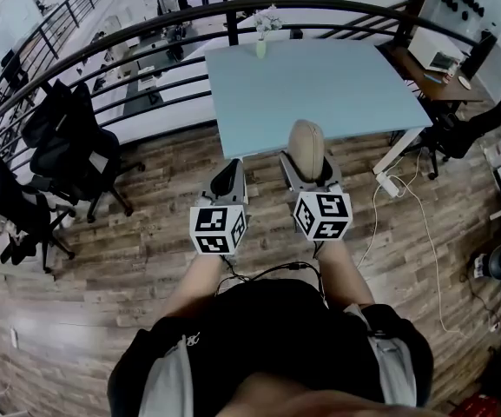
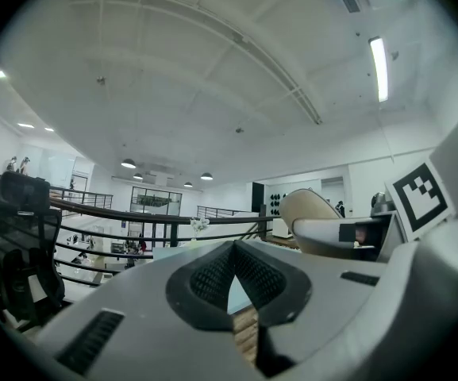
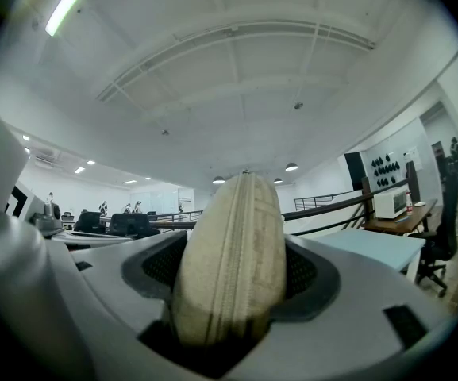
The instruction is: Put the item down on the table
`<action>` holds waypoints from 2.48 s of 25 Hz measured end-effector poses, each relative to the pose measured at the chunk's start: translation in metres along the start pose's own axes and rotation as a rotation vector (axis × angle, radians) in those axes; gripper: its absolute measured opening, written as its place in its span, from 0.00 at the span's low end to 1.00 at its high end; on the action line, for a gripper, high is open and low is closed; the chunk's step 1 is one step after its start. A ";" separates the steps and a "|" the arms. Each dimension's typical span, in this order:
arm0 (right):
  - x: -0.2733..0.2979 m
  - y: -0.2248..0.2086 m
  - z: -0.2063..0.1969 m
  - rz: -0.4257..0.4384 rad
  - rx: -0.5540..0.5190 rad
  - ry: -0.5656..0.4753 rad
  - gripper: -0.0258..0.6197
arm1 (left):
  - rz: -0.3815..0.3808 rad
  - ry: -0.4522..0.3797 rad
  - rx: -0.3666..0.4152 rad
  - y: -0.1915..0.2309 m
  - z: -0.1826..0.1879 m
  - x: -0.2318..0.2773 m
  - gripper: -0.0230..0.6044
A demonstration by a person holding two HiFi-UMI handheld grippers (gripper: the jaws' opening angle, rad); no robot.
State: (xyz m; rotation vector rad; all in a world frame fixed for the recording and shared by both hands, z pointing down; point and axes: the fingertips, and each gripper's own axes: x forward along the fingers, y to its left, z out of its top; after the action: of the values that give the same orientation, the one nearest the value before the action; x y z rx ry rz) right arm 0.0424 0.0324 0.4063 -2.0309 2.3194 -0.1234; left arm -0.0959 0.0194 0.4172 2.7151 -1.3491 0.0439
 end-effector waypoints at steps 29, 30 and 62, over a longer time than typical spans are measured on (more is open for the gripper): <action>0.073 0.019 -0.001 -0.047 0.009 -0.055 0.54 | -0.058 -0.029 0.033 0.076 0.002 0.043 0.06; 0.078 0.015 -0.002 -0.044 0.011 -0.054 0.54 | -0.060 -0.028 0.036 0.076 0.002 0.048 0.06; 0.330 -0.166 0.012 0.156 -0.017 0.022 0.54 | 0.108 0.008 0.025 0.100 0.032 0.348 0.06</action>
State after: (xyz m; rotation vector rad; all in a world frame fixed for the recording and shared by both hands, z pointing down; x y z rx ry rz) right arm 0.1637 -0.3172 0.4137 -1.8551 2.4891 -0.1190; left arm 0.0341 -0.3198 0.4193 2.6567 -1.5019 0.0817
